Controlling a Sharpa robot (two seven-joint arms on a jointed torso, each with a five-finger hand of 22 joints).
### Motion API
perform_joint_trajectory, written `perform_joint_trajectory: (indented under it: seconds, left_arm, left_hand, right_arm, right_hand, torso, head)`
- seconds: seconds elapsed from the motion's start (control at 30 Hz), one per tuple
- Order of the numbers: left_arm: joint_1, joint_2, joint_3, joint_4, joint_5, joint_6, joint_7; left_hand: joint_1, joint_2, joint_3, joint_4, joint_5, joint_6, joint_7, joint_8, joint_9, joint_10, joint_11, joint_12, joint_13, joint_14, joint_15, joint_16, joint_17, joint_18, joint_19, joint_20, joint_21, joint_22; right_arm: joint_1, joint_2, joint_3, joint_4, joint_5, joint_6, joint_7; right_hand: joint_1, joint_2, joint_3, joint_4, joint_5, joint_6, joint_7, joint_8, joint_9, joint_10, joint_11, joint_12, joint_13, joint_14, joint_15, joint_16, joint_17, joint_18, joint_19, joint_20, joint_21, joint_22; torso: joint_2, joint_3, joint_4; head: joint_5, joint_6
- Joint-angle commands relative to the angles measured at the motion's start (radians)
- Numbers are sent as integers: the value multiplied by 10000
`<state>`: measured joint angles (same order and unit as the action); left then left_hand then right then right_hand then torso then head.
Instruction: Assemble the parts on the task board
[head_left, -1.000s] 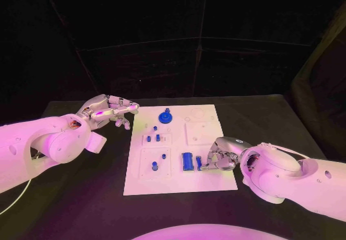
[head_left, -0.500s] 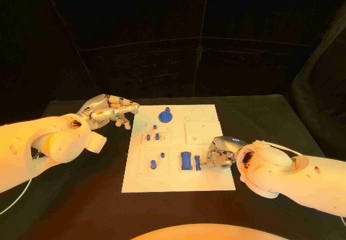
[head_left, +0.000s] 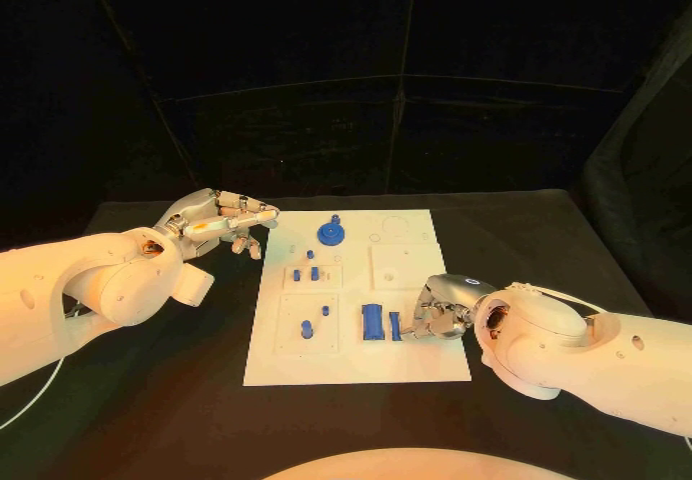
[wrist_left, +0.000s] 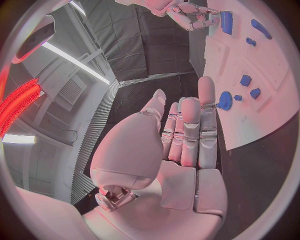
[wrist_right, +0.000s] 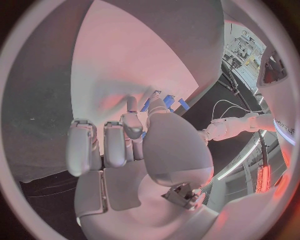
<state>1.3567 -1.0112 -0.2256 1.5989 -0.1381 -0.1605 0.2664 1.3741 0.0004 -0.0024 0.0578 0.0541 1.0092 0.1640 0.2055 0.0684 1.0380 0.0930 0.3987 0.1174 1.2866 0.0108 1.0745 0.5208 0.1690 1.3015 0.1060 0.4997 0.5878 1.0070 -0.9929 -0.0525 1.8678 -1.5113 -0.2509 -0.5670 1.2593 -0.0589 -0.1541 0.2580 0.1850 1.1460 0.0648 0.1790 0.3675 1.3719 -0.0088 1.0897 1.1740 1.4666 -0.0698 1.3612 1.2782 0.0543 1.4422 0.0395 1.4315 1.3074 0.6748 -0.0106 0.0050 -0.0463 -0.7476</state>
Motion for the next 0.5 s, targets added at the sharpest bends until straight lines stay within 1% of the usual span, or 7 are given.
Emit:
perform_joint_trajectory:
  seconds: [0.03, 0.27, 0.33, 0.4, 0.43, 0.47, 0.5]
  left_arm:
    - [10, 9, 8, -11, -22, 104, 33]
    - [2, 78, 7, -92, -8, 15, 179]
    - [-12, 133, 6, -126, 113, -64, 306]
    - [-48, 223, 6, -196, 308, -140, 484]
    - [-76, 289, 5, -256, 427, -179, 606]
    - [-122, 411, 5, -375, 633, -217, 798]
    - [-156, 507, 5, -477, 804, -245, 942]
  left_hand:
    - [25, 105, 65, -14, 12, -67, 2, 46, -15, -70, -6, -36, -13, -69, -27, -42, -4, 129, -68, 9, -21, -14]
    - [25, 114, 89, -24, 10, -71, 6, 49, -15, -68, -3, -46, -24, -85, -26, -60, -51, 128, -68, 9, -19, -15]
    - [-16, 77, 73, -20, 7, -83, 16, 47, -17, -66, 5, -52, -33, -129, -19, -108, -140, 125, -84, 14, -28, -20]
    - [-62, 38, 71, -27, 7, -120, 41, 33, -22, -105, 34, -93, -65, -413, 17, -429, -634, 114, -213, 39, -109, -62]
    - [-84, 12, 78, -44, 0, -168, 76, 10, -28, -167, 71, -150, -104, -699, 66, -707, -919, 105, -400, 72, -235, -129]
    - [-99, -2, 112, -82, -8, -226, 107, -25, -29, -251, 135, -255, -184, -1139, 144, -1168, -1118, 105, -809, 140, -544, -305]
    - [-103, 11, 149, -105, -8, -250, 145, -50, -28, -308, 151, -351, -253, -1501, 192, -1673, -1338, 96, -1166, 210, -841, -486]
  right_arm:
    - [8, -161, 1, 172, 99, -460, 325]
    - [48, -548, 11, 197, 2023, -1531, 2204]
    - [148, -569, 14, -29, 3114, -1798, 3142]
    - [304, -503, 16, -417, 4460, -1974, 4273]
    - [394, -437, 17, -679, 5266, -2041, 4920]
    - [505, -315, 18, -1084, 6415, -2057, 5793]
    - [575, -201, 19, -1392, 7234, -2032, 6363]
  right_hand:
    - [107, 29, -125, 31, 167, -108, 18, 12, 16, -88, 10, -131, -68, 495, -17, -95, -50, -39, -89, 35, -71, 888]
    - [262, 17, -341, 111, 401, -701, 230, -310, -99, -853, 186, -1516, -1133, 342, 116, -586, -622, 117, -561, 132, -594, 309]
    - [557, 131, -336, 30, 363, -1009, 364, -495, -202, -1874, 311, -3420, -2630, -11, 219, -1608, -1770, 380, -1367, 224, -1516, -693]
    - [940, 238, -294, -141, 335, -1185, 451, -614, -296, -2158, 368, -4019, -3144, -219, 280, -2318, -2492, 543, -1853, 284, -2148, -1339]
    - [1231, 380, -244, -261, 310, -1242, 501, -668, -364, -2308, 408, -4335, -3417, -502, 349, -3200, -3368, 720, -2417, 328, -2901, -2098]
    - [1673, 540, -167, -436, 330, -1317, 594, -746, -460, -2700, 506, -5022, -3954, -1228, 397, -5171, -5238, 1080, -3717, 411, -4641, -3809]
    - [1942, 621, -116, -521, 296, -1398, 666, -816, -533, -3011, 603, -5589, -4390, -1720, 509, -6181, -6016, 1238, -4398, 468, -5596, -4663]
  torso:
    - [-10, -1, 1]
    - [-42, -13, 5]
    - [-65, -19, 8]
    - [-121, -29, 8]
    - [-158, -37, 4]
    - [-226, -55, 2]
    - [-267, -64, 7]
  head:
    - [2, 30]
    - [-45, 147]
    - [-57, 244]
    - [-69, 345]
    - [-76, 378]
    - [-99, 458]
    - [-127, 544]
